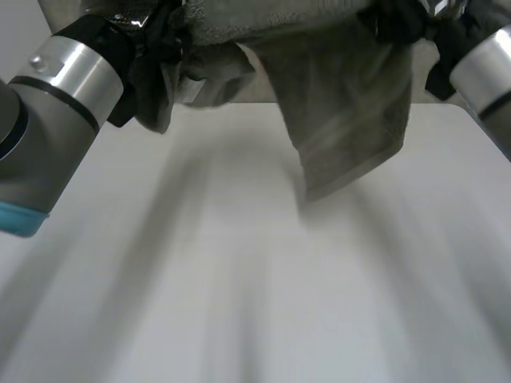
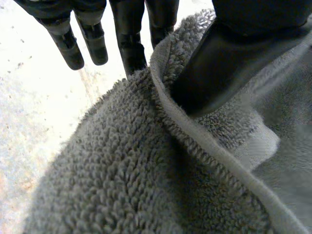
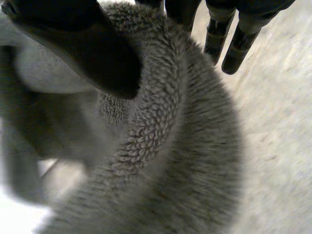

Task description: Fold the towel.

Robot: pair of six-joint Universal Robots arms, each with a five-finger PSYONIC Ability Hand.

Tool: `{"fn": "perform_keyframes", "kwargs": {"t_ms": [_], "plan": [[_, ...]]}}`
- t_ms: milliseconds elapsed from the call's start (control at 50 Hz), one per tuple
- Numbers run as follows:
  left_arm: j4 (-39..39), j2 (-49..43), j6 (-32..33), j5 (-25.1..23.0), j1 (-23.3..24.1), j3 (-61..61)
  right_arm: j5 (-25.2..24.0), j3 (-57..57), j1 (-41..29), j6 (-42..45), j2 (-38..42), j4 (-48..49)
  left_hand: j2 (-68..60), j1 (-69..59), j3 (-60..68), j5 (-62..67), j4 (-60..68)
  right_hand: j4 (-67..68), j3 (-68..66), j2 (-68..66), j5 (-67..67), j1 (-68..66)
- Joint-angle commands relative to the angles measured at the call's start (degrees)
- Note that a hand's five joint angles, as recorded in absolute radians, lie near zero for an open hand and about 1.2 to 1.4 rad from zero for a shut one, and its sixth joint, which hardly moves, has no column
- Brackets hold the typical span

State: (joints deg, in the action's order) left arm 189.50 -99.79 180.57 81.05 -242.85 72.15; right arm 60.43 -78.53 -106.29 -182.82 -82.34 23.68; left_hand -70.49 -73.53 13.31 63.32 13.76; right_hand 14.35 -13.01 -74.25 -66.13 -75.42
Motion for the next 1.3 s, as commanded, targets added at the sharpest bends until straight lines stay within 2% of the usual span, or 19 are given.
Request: {"fn": "perform_keyframes", "kwargs": {"t_ms": [20,40,60,100,120,160,280,500,640,680,800,920,980,1020,1040,1060,1100,1180,1300], "plan": [[0.78,0.83,2.84,-1.33,-2.35,17.90,-13.67,-16.57,0.91,12.05,-1.95,-7.95,8.75,11.79,-3.31,-11.57,-3.76,-4.35,3.01,-2.28,-0.40,-1.11],[0.78,0.83,2.85,-1.33,-2.36,17.94,-15.67,-19.87,1.35,17.18,-1.25,-10.48,8.81,11.84,-3.31,-11.63,-3.76,-4.35,3.01,9.04,10.93,10.22],[1.48,0.22,5.12,-2.29,-3.50,21.77,-15.69,-19.91,1.35,17.23,-1.25,-10.50,16.47,19.50,-3.31,-19.29,-3.76,-4.35,3.01,9.16,11.04,10.33],[2.53,-0.74,7.92,-3.17,-4.20,25.46,-16.05,-25.25,1.97,29.03,1.46,-18.02,23.70,26.74,-3.31,-26.53,-3.76,-4.35,3.01,32.58,34.47,33.75],[3.85,-2.15,11.00,-3.96,-4.56,28.63,-16.05,-25.27,1.97,29.10,1.48,-18.06,29.10,32.14,-3.31,-31.93,-3.76,-4.35,3.01,32.71,34.59,33.88],[4.99,-3.81,13.99,-4.41,-4.65,31.36,-15.70,-26.94,2.75,41.08,4.98,-28.11,33.16,36.19,-3.31,-35.98,-3.76,-4.35,3.01,58.17,60.05,59.34],[5.44,-7.34,19.46,-4.32,-5.00,35.42,-16.22,-25.88,5.22,50.45,6.58,-41.97,41.44,44.47,-3.31,-44.26,-3.76,-4.35,3.01,60.97,62.85,62.14],[5.18,-6.29,18.42,-4.15,-4.74,36.22,-15.52,-20.44,5.84,35.78,5.96,-38.80,41.94,44.98,-3.31,-44.77,-3.76,-4.35,3.01,60.80,62.68,61.97],[5.35,-4.80,16.92,-4.24,-4.83,37.45,-9.37,-17.36,4.87,31.03,6.75,-36.52,42.62,45.65,-3.31,-45.44,-3.76,-4.35,3.01,59.12,61.00,60.29],[5.27,-4.80,16.92,-3.97,-4.91,38.15,-0.80,-13.08,2.86,30.77,10.77,-36.52,43.62,46.65,-3.31,-46.44,-3.76,-4.35,3.01,57.78,59.66,58.95],[5.18,-4.88,16.92,-3.88,-5.35,39.82,6.88,-6.13,0.13,30.94,18.42,-36.43,43.46,46.49,-3.31,-46.28,-3.76,-4.35,3.01,55.09,56.97,56.26],[5.27,-4.27,17.00,-3.80,-5.62,41.93,8.65,-0.22,-1.90,31.21,25.21,-36.78,43.63,46.66,-3.31,-46.45,-3.76,-4.35,3.01,49.70,51.58,50.87],[5.53,-3.66,17.00,-3.88,-5.79,42.54,9.53,2.50,-2.16,31.21,28.11,-37.04,43.63,46.66,-3.31,-46.45,-3.76,-4.35,3.01,38.09,39.97,39.26],[5.79,-3.65,17.00,-3.88,-5.97,42.81,11.02,3.91,-2.16,31.38,29.16,-37.22,43.63,46.66,-3.31,-46.45,-3.76,-4.35,3.01,12.32,14.20,13.49],[5.97,-3.65,17.00,-3.88,-5.97,42.90,11.02,3.91,-2.16,31.38,29.17,-37.22,43.63,46.66,-3.31,-46.45,-3.76,-4.35,3.01,12.19,14.07,13.36],[6.14,-3.65,16.92,-3.88,-6.06,42.90,11.20,3.82,-2.16,31.47,28.90,-37.22,43.63,46.66,-3.31,-46.45,-3.76,-4.35,3.01,2.03,3.91,3.20],[6.32,-3.65,16.92,-3.97,-6.14,42.81,11.11,3.13,-1.90,31.38,27.94,-37.31,43.63,46.66,-3.31,-46.45,-3.76,-4.35,3.01,-5.68,-3.79,-4.50],[7.11,-4.01,17.00,-3.88,-6.14,42.46,10.32,-2.48,-0.59,30.59,20.40,-36.00,43.63,46.66,-3.31,-46.45,-3.76,-4.35,3.01,-5.75,-3.87,-4.58],[10.63,-5.59,17.36,-3.80,-6.06,41.76,8.04,-9.80,3.55,30.42,14.84,-30.98,43.46,46.49,-3.31,-46.28,-3.76,-4.35,3.01,-5.75,-3.87,-4.58]]}}
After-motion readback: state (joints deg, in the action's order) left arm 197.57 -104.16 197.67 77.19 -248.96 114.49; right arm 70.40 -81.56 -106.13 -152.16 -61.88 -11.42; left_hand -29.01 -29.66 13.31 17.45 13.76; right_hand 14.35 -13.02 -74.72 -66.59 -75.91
